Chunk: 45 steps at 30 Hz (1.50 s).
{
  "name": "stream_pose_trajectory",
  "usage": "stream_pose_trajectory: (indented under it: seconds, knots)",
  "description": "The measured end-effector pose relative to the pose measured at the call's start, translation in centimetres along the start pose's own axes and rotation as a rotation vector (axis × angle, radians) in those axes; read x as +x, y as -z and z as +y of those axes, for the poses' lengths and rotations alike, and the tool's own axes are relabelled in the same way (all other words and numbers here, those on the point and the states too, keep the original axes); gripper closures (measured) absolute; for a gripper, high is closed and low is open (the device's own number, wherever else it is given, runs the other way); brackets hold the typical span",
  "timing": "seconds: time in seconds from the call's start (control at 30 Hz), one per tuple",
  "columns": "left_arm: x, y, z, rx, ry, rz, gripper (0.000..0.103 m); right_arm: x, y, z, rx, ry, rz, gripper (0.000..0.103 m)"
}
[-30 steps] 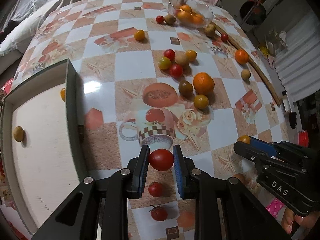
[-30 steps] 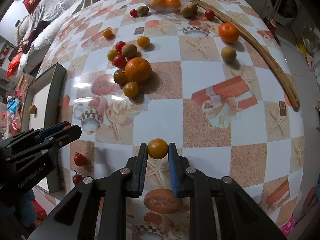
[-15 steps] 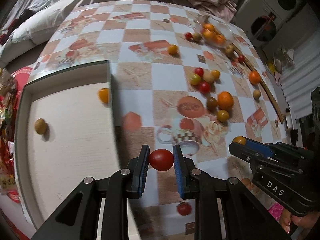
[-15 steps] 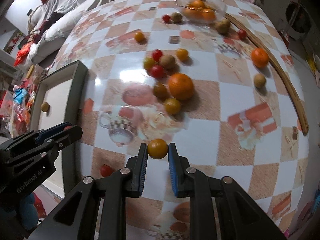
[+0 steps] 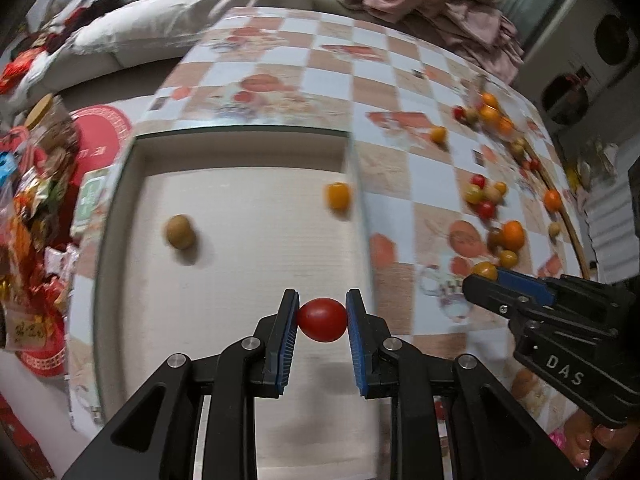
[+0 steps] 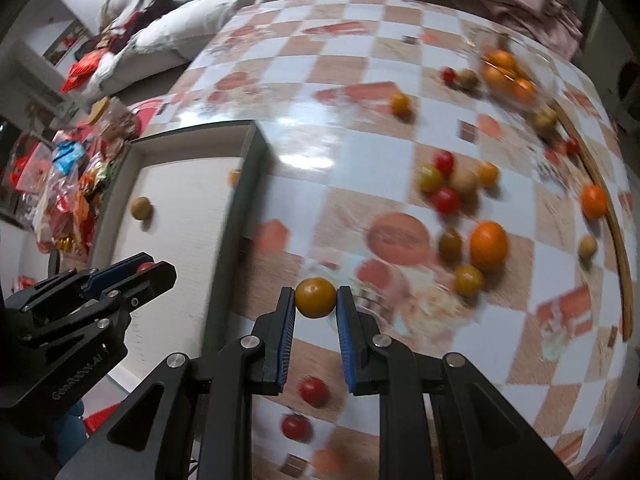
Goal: Organize fruits
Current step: 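Carry both held tomatoes over the white tray, then open the left tool releasing the red tomato while the right tool releases the orange tomato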
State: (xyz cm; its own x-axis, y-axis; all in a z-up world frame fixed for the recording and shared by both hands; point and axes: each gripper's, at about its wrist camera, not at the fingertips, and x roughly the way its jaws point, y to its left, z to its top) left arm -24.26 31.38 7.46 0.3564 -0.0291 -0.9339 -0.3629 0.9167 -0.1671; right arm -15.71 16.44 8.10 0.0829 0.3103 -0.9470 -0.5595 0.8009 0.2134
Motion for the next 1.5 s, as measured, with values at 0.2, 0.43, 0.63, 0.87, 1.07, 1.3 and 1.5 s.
stream_pose_trajectory:
  seconds: [0.2,0.43,0.63,0.87,1.07,1.3,1.5]
  knots:
    - [-0.1,0.5,3.6,-0.053,-0.048,-0.002,0.077,1.0,-1.5,3.7,-0.07,-0.028,0.001,0.08]
    - [0.6,1.0,6.8,-0.09,-0.107,-0.002,0.077,2.7,-3.2,6.9,-0.106,-0.065,0.011,0.08]
    - [1.7,1.2,8.6,-0.109,-0.151,0.004,0.077,5.1,-4.4,8.7,-0.121,-0.066,0.035,0.08]
    - [3.0,1.3,9.2,-0.1,-0.171,0.024,0.077,7.5,-5.4,9.4,-0.14,-0.039,0.056,0.08]
    - [3.5,1.3,9.2,-0.091,-0.187,0.028,0.077,8.6,-5.6,9.4,-0.144,-0.018,0.071,0.08]
    - [3.7,1.1,9.0,-0.075,-0.215,0.038,0.063,9.2,-5.3,9.6,-0.162,0.005,0.074,0.08]
    - [3.5,1.2,9.1,-0.078,-0.213,0.034,0.032,9.2,-5.3,10.0,-0.196,0.003,0.082,0.072]
